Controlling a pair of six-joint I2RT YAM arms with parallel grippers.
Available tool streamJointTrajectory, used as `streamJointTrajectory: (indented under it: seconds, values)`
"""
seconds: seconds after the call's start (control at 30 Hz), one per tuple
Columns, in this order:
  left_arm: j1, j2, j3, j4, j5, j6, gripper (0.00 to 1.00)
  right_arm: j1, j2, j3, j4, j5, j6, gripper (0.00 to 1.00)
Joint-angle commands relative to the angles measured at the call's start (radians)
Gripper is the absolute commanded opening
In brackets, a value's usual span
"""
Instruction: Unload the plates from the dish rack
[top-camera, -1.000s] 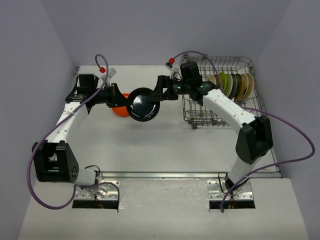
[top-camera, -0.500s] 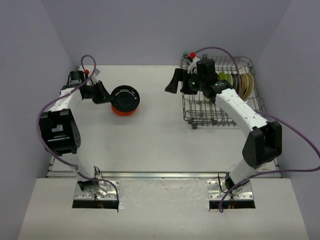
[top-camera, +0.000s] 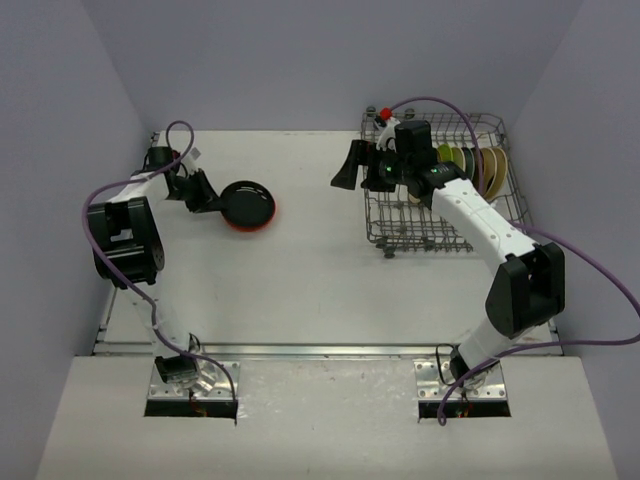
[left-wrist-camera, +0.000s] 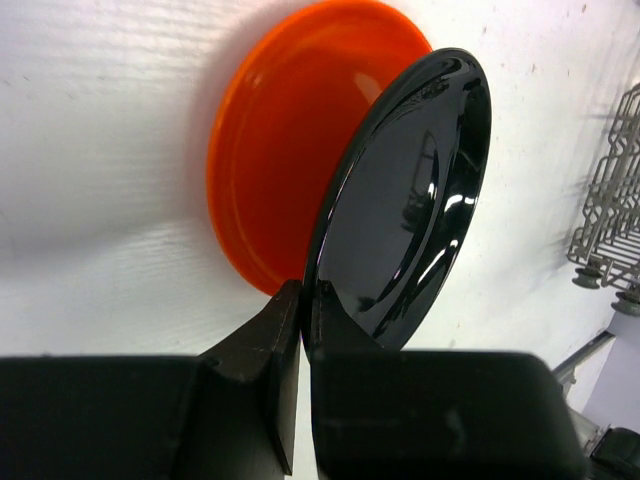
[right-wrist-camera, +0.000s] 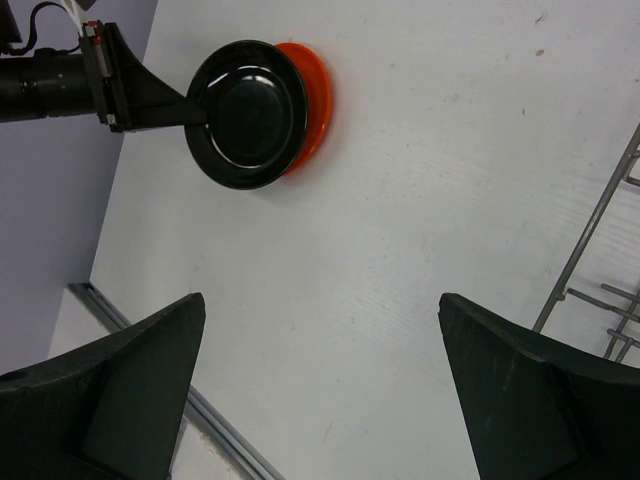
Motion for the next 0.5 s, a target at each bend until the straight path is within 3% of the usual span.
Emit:
streamJointTrajectory:
  seconds: [0.0, 0.1, 0.2, 0.33, 0.47]
  values:
    - [0.016, 0.029, 0.074, 0.053, -0.008, -0.027, 0.0, -0.001, -0.031, -0.006, 0.041, -0.022, 0.004, 0.99]
    - [0.018, 0.055, 0.089, 0.051, -0.014, -0.028, 0.04, -0.001, -0.033, -0.009, 0.044, -0.022, 0.002, 0.99]
    - [0.017, 0.064, 0.098, 0.036, -0.024, -0.019, 0.27, -0.001, -0.032, -0.011, 0.045, -0.017, -0.003, 0.99]
    - [0.019, 0.041, 0.098, 0.021, -0.055, -0.008, 0.49, -0.001, -0.032, -0.003, 0.044, -0.014, -0.004, 0.99]
    - [0.018, -0.028, 0.088, 0.013, -0.12, 0.011, 0.56, -0.001, -0.042, 0.003, 0.041, 0.007, -0.018, 0.99]
